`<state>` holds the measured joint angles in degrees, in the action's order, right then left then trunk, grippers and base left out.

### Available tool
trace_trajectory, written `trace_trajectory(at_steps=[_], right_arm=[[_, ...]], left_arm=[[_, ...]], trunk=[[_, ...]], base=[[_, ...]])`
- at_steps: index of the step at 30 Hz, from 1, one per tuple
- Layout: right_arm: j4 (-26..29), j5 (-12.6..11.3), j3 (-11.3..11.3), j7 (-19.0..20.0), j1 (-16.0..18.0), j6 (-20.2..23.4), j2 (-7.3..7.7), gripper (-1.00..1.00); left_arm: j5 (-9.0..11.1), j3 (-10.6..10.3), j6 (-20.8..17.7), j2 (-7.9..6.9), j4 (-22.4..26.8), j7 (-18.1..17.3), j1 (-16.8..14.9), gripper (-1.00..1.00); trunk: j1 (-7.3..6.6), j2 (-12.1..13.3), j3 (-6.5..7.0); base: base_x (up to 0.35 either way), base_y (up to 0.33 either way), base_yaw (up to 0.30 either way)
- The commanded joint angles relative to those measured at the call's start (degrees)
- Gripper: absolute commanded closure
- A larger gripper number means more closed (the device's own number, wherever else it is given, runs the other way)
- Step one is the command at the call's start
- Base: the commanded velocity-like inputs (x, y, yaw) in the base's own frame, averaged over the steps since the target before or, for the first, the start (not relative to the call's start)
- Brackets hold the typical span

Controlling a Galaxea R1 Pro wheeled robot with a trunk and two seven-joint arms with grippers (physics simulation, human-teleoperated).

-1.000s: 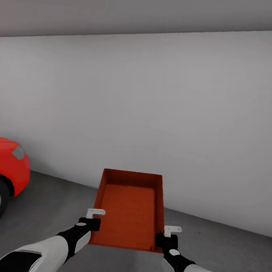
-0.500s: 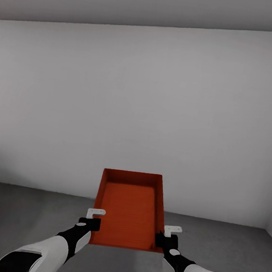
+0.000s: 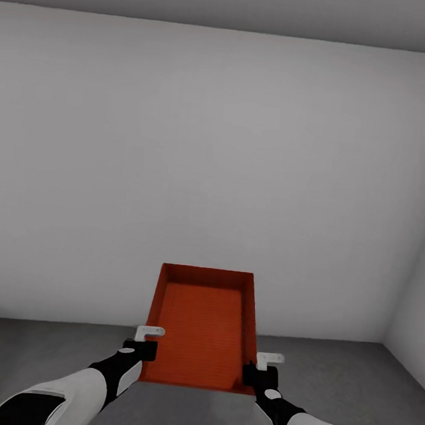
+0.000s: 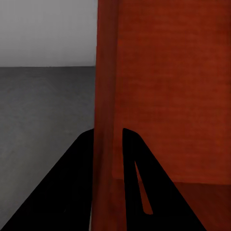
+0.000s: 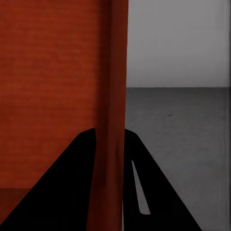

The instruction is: Move the two storage containers from the living room to the garage. In the garage, place one container on the floor and stack the other container on top of it (either order is fine).

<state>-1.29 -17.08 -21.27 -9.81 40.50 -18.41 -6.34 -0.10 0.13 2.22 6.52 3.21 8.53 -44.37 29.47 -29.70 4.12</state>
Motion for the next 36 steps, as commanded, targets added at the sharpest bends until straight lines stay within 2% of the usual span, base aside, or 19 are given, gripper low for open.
trace_trajectory(at_steps=[1,19,36], right_arm=[[0.15,1.17,2.55,0.07,0.05,-0.93,-0.06,1.00],[0.15,1.09,2.55,0.11,0.04,-1.01,-0.16,1.00],[0.15,1.10,2.55,0.10,0.03,-1.01,-0.16,1.00]], left_arm=[[-0.08,3.23,0.25,-3.97,-0.13,0.70,-0.01,1.00],[-0.08,3.23,0.33,-3.81,-0.13,0.78,-0.01,1.00],[-0.08,3.29,0.33,-3.88,-0.13,0.79,-0.01,1.00]], trunk=[[0.05,-0.03,-0.01],[0.05,-0.03,-0.01],[0.05,-0.03,-0.01]], base=[[0.307,0.031,-0.112],[0.053,0.004,-0.013],[0.287,0.000,0.000]])
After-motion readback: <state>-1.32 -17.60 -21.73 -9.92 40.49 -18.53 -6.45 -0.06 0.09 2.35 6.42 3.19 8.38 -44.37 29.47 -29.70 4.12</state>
